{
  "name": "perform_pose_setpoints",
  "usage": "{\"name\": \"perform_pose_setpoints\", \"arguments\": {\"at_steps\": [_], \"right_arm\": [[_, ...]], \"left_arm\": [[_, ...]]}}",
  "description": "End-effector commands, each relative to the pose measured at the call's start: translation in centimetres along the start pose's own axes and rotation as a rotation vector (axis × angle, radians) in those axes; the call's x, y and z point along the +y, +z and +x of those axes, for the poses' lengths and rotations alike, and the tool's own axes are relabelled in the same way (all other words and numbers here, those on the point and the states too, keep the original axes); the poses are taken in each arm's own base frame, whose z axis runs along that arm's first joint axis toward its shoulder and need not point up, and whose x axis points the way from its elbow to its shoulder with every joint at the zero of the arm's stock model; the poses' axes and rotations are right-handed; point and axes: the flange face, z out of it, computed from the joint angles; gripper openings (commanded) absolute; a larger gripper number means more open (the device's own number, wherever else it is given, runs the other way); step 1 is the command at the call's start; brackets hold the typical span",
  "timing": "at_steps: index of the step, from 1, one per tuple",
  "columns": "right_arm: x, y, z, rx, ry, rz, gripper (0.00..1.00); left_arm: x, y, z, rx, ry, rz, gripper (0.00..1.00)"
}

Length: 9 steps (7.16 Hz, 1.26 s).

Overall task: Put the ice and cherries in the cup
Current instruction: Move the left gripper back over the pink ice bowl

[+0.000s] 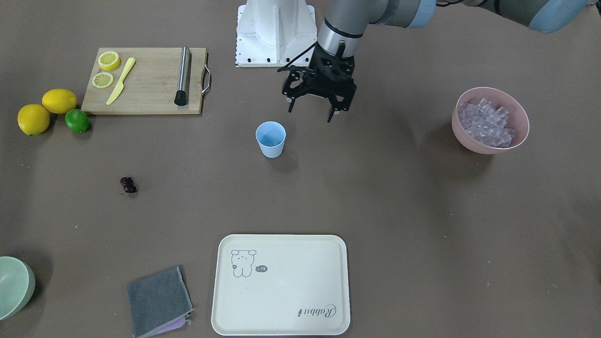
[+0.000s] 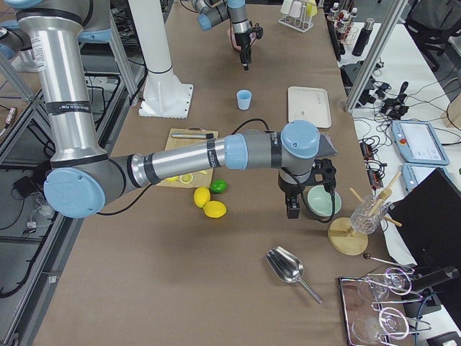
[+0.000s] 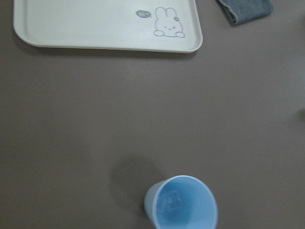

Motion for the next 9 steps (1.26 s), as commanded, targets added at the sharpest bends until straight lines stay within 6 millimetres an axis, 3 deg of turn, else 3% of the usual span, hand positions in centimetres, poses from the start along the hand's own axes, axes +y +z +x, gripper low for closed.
{"name": "perform_pose_setpoints", "arguments": {"at_steps": [1, 3, 4, 6, 7, 9], "right_arm": [[0.0, -0.1, -0.6, -0.049, -0.003, 0.003, 1.0], [-0.2, -0.4, -1.2, -0.05, -0.015, 0.009, 1.0], [-0.7, -0.8, -1.7, -0.051, -0.024, 0.017, 1.0], [-1.5, -0.3, -3.2, -0.053, -0.052, 0.008, 1.0], [-1.6, -0.3, -3.3, -0.053, -0.055, 0.009, 1.0], [-1.7, 0.0, -3.7, -0.054, -0.065, 0.005, 1.0]], "left_arm": [[-1.1, -2.6, -12.7, -0.152, 0.147, 0.023, 0.96], [-1.7, -7.4, -24.5, -0.206, 0.208, -0.04, 0.96], [-0.5, -8.9, -29.6, -0.187, 0.215, -0.06, 0.96], [5.1, -9.0, -39.3, -0.172, 0.141, 0.002, 0.96], [6.6, -9.7, -40.9, -0.161, 0.039, 0.005, 0.96], [6.7, -9.6, -40.5, -0.147, 0.233, -0.005, 0.96]]}}
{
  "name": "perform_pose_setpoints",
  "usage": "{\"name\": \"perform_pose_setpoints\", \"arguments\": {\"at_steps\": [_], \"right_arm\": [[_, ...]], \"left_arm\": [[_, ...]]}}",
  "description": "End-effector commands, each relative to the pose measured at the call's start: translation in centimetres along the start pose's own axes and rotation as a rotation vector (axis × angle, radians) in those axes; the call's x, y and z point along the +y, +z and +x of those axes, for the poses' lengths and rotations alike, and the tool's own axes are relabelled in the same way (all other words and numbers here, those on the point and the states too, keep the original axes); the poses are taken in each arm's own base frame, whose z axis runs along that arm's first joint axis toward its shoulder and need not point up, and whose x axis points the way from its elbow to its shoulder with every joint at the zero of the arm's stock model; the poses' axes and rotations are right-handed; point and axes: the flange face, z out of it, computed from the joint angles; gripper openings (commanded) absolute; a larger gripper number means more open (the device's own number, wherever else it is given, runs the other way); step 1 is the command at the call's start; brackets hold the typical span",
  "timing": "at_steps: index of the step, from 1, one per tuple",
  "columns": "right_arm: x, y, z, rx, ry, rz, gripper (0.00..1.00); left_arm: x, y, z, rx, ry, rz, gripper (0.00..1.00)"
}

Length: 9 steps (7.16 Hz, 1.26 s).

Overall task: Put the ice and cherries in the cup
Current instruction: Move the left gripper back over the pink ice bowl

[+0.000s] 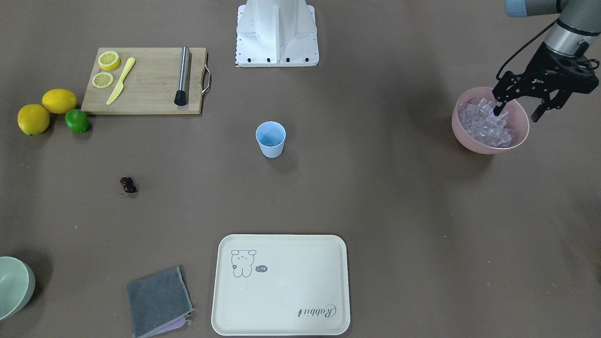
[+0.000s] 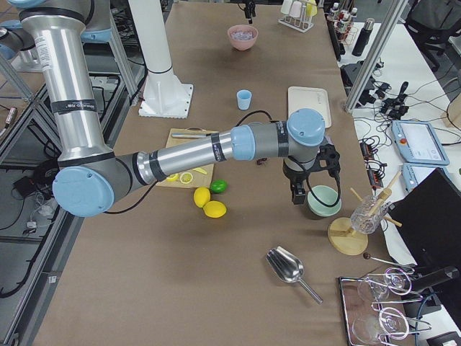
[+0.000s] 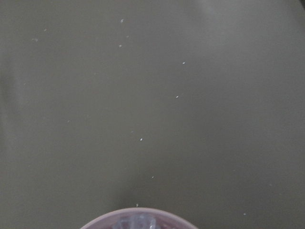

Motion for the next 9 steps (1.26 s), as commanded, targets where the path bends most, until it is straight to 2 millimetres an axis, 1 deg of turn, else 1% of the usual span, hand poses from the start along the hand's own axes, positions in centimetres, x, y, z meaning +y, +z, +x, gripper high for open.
{"name": "perform_pose_setpoints", "arguments": {"at_steps": [1, 2, 4, 5, 6, 7, 8, 9], "right_arm": [[-0.1, 0.5, -0.5, 0.0, -0.01, -0.008, 1.0], [-0.4, 0.9, -0.6, -0.001, -0.012, -0.014, 1.0], [-0.5, 1.1, -0.2, 0.003, -0.002, -0.021, 1.0], [-1.4, 1.2, 0.7, 0.005, 0.017, -0.025, 1.0], [-1.2, 1.3, 1.0, 0.005, 0.024, -0.026, 1.0], [-1.2, 1.3, 1.1, 0.005, 0.024, -0.026, 1.0], [-1.1, 1.3, 1.2, 0.007, 0.026, -0.026, 1.0], [-0.6, 1.7, 1.9, 0.011, 0.033, -0.035, 1.0]], "left_arm": [[1.1, 0.1, -0.2, 0.018, 0.205, -0.015, 0.96], [1.3, 0.2, -0.2, 0.021, 0.3, -0.021, 0.96], [2.1, 1.3, -0.8, 0.079, 0.436, -0.075, 0.96], [2.6, 2.1, -1.5, 0.082, 0.477, -0.095, 0.96], [3.4, 2.3, -1.9, 0.099, 0.471, -0.121, 0.96], [5.1, 2.5, -3.2, 0.105, 0.512, -0.158, 0.96], [5.4, 2.8, -3.9, 0.103, 0.546, -0.168, 0.96], [6.5, 3.4, -5.1, 0.094, 0.544, -0.195, 0.94]]}}
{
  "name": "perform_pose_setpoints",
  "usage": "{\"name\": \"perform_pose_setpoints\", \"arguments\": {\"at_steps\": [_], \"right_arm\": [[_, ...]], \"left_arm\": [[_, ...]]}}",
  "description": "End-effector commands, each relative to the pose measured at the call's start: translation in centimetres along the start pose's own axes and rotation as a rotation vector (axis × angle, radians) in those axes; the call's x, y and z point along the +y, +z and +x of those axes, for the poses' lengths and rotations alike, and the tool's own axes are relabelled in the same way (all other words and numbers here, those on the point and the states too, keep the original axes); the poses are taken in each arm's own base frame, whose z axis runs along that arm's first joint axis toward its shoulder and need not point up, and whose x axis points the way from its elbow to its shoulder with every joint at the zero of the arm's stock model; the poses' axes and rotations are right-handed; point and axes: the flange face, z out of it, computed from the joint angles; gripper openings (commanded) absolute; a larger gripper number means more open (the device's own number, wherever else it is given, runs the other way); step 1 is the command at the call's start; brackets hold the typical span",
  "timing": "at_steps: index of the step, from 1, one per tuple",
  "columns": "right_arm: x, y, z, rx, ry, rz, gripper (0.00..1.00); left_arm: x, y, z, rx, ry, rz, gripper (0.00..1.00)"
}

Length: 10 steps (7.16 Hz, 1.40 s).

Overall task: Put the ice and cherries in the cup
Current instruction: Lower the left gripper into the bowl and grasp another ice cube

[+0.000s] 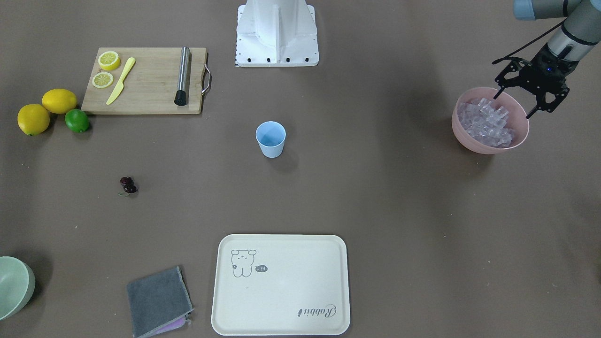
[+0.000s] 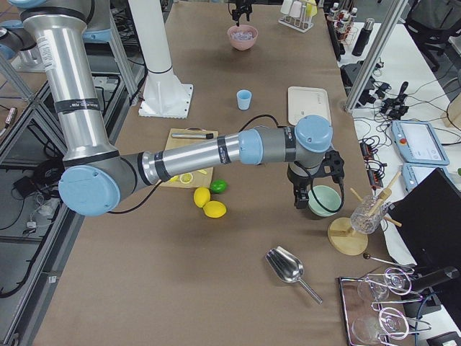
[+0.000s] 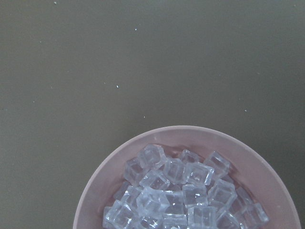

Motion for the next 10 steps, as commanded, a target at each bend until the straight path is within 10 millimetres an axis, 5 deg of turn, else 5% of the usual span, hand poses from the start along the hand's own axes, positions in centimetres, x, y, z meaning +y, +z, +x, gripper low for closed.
{"name": "perform_pose_setpoints", "arguments": {"at_steps": [1, 2, 10], "right_arm": [[0.3, 0.3, 0.9, 0.005, 0.011, -0.004, 1.0], [0.3, 0.3, 0.9, 0.005, 0.009, -0.003, 1.0], [1.5, -0.2, 3.0, 0.012, 0.046, 0.004, 1.0]], "left_arm": [[1.8, 0.7, -0.6, 0.002, 0.012, -0.033, 0.93], [1.9, 0.9, -0.7, 0.002, 0.011, -0.036, 0.77], [1.2, 3.3, 0.9, 0.042, 0.053, -0.069, 0.77]]}}
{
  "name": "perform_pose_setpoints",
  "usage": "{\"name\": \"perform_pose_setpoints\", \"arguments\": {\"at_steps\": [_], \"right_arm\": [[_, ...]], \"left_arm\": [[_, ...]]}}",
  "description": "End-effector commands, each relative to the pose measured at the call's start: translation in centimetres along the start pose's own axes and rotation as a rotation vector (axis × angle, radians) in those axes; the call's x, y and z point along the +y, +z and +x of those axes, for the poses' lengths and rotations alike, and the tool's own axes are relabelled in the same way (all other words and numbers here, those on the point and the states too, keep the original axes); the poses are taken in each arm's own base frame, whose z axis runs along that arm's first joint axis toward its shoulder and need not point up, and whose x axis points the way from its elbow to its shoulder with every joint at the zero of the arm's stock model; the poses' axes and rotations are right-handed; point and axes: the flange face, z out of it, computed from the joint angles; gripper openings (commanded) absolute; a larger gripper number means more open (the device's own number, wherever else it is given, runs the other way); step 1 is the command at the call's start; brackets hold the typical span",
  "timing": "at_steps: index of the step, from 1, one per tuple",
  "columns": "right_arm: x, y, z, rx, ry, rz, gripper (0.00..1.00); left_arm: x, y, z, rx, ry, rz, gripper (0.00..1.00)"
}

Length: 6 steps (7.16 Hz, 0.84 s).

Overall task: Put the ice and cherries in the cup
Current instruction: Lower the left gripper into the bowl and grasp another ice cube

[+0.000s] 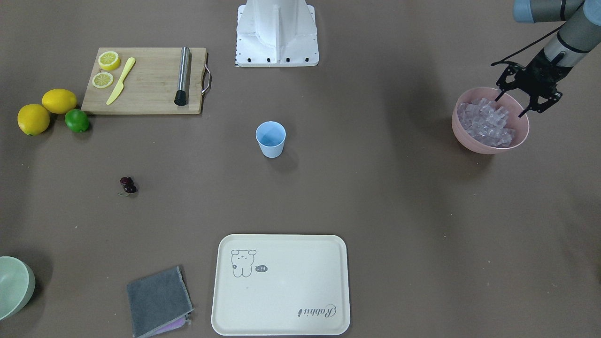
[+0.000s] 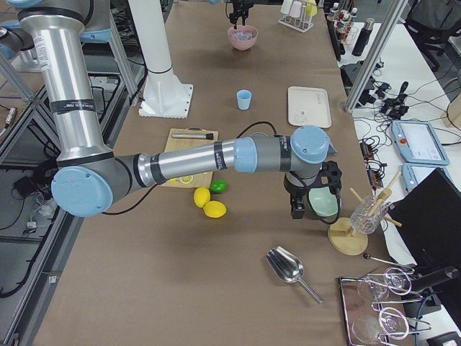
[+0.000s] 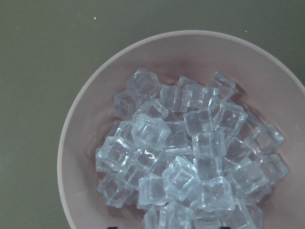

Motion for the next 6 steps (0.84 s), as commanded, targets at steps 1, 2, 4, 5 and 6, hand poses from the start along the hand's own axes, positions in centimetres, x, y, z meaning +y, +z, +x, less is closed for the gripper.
{"name": "perform_pose_setpoints", "arguments": {"at_steps": [1, 2, 4, 5, 6], "right_arm": [[0.2, -0.4, 0.6, 0.0, 0.009, 0.008, 1.0], [0.3, -0.7, 0.7, 0.001, 0.014, 0.014, 1.0], [0.3, -1.2, 0.7, -0.002, 0.014, 0.021, 1.0], [0.4, -1.5, 0.8, -0.003, 0.015, 0.028, 1.0], [0.4, -1.6, 0.8, -0.002, 0.016, 0.029, 1.0]], "left_arm": [[-0.3, 0.8, 0.5, 0.014, 0.015, -0.012, 0.77], [-0.2, 0.9, 0.5, 0.013, 0.014, -0.013, 0.77], [-0.1, 1.0, 0.4, 0.013, 0.012, -0.017, 0.69], [-0.1, 1.2, 0.3, 0.013, 0.011, -0.018, 0.59], [-0.1, 1.4, 0.1, 0.013, 0.011, -0.02, 0.54]]}}
